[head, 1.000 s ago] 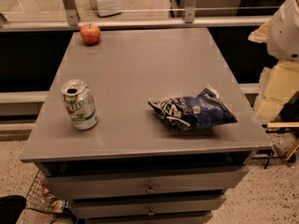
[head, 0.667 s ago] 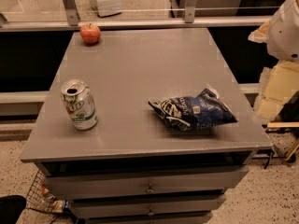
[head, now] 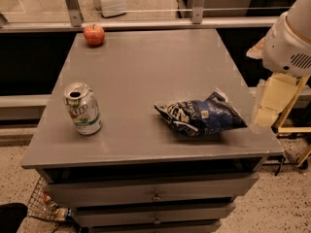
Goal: Move blue chip bag near apple
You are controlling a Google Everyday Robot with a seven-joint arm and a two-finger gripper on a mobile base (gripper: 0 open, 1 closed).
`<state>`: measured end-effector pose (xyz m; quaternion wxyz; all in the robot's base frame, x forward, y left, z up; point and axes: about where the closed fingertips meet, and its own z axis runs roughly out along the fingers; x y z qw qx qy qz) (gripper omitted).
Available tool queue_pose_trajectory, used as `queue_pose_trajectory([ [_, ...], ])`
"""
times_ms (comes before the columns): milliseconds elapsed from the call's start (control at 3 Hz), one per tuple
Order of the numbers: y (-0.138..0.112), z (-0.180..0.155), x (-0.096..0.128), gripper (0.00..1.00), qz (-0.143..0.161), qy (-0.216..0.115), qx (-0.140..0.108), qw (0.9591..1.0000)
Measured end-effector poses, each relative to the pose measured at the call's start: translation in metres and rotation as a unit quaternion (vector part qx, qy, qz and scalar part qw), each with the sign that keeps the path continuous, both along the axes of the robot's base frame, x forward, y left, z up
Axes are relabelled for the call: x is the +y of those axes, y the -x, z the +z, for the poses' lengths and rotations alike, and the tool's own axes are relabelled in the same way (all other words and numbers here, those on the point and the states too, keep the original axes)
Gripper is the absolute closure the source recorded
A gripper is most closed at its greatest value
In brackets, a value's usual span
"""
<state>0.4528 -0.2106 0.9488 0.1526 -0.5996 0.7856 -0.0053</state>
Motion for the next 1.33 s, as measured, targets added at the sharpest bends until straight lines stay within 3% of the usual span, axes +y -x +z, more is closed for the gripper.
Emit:
queue_pose_trajectory([
  [333, -0.004, -0.025, 0.006, 0.0, 0.003, -0.039, 0.017, 0.9991],
  [1000, 0.0, -0.065, 0.034, 0.0, 0.032, -0.125, 0.008, 0.9917],
  [1333, 0.0, -0.065, 0.034, 0.0, 0.032, -0.125, 0.008, 0.9917],
])
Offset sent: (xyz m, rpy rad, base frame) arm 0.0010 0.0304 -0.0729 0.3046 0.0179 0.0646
